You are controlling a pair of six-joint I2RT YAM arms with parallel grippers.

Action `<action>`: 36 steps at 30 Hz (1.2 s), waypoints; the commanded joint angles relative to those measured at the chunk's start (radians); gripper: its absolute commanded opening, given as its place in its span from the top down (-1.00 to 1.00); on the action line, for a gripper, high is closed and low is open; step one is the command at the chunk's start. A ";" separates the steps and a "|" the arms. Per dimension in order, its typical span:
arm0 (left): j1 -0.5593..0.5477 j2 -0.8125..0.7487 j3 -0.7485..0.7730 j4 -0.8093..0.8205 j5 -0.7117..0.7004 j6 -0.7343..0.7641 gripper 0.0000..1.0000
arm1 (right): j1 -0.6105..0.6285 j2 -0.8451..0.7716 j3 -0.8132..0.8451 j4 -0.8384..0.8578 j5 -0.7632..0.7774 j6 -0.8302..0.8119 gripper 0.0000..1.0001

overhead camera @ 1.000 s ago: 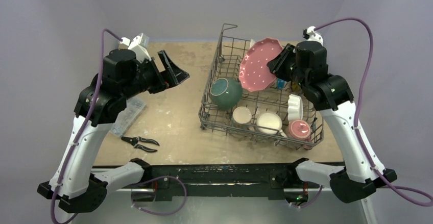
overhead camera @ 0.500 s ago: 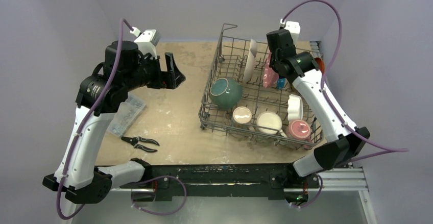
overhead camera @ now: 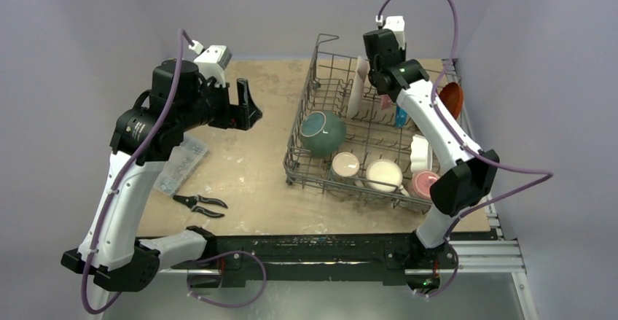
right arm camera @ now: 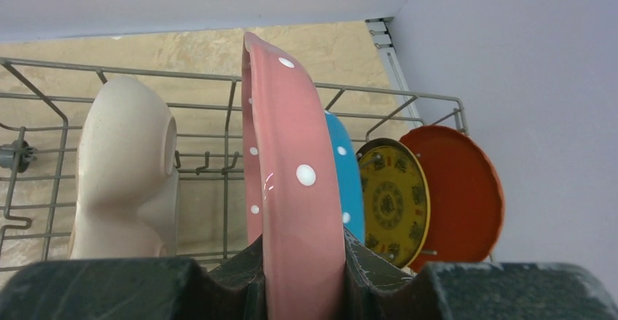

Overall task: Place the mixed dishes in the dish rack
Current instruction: Insert the plate into the dish rack.

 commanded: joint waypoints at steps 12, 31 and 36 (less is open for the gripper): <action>0.009 0.020 0.024 0.023 -0.026 0.062 -0.70 | 0.001 0.106 0.047 0.186 0.134 -0.061 1.00; 0.009 0.051 0.042 0.022 -0.020 0.075 -0.70 | 0.001 0.144 -0.043 0.178 0.088 0.106 0.58; 0.009 0.044 0.037 0.020 -0.019 0.075 -0.70 | 0.000 0.142 -0.070 0.182 0.083 0.107 0.43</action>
